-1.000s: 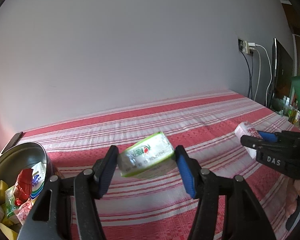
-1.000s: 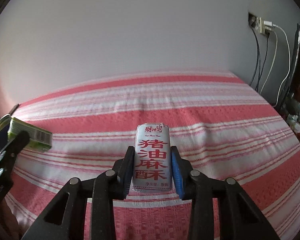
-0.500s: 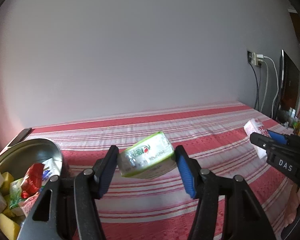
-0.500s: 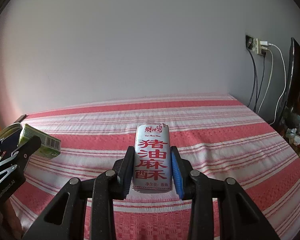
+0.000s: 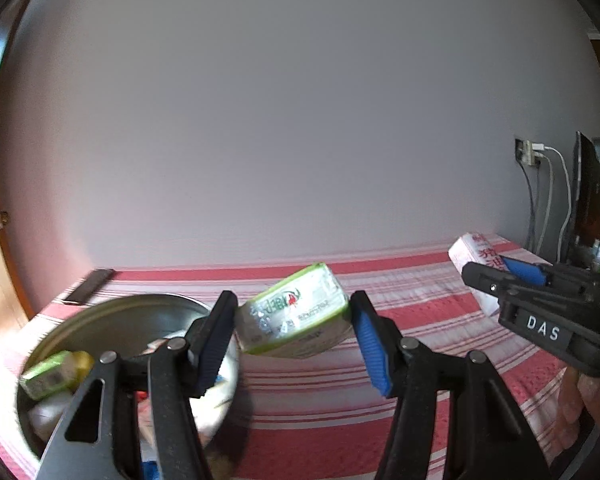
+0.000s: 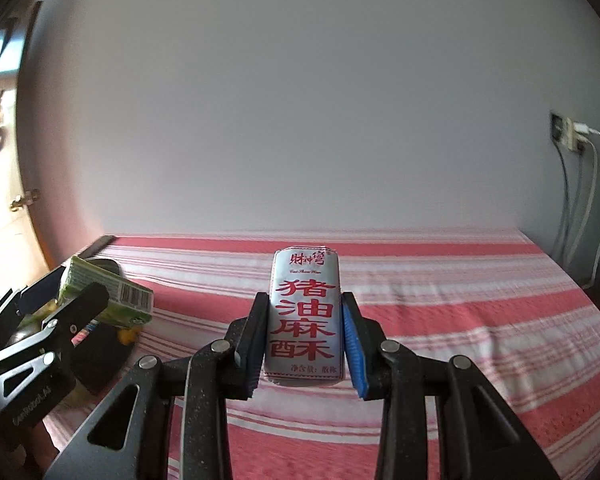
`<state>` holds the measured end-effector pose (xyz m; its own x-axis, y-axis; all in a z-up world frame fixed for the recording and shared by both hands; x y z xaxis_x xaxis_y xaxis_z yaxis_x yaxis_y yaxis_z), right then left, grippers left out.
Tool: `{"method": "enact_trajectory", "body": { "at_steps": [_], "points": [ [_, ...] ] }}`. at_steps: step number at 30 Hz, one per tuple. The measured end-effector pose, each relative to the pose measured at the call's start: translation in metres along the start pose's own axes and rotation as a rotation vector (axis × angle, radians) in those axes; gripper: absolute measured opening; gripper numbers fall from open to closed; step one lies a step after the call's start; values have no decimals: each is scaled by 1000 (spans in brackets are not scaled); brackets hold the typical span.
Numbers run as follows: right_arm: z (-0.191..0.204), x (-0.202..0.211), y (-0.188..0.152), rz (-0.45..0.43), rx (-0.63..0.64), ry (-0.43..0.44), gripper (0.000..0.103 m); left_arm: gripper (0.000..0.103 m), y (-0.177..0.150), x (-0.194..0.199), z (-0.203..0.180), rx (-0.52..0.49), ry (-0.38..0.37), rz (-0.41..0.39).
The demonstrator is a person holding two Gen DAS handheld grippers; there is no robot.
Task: Organize objects
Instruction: 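Lift and carry the green tissue pack and white box over the tin with both tools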
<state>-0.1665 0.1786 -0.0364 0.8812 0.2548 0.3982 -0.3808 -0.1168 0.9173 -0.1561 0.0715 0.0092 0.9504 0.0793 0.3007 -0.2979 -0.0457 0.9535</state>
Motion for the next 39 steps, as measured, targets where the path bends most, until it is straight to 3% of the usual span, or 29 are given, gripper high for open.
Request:
{"method": "enact_trajectory", "body": {
  "at_steps": [12,23,34,39],
  "points": [
    [76,-4,36,-49,94,148,37,58,19,24,80,66,133,-15],
    [147,-24,40,-16,161,278,37,58,6,11,159,125,279,81],
    [199,-43,26,55,224,347,37,58,-13,-7,202,148,333,178],
    [214,-53,19,79,246,357,37,58,-16,-10,202,153,320,197]
  ]
}}
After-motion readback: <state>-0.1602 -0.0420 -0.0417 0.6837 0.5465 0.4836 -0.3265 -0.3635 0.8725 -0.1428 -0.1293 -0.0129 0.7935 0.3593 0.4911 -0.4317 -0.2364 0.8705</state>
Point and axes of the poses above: each gripper's, at about its wrist camera, not at the fingertips, and x roughly against the way its jaws point, z to its left, y to its top, the point moved 6 cm from there along -x, roughly the way its jaws point, and after that the axes turned 4 degrees about x, right-handed, at the moved point
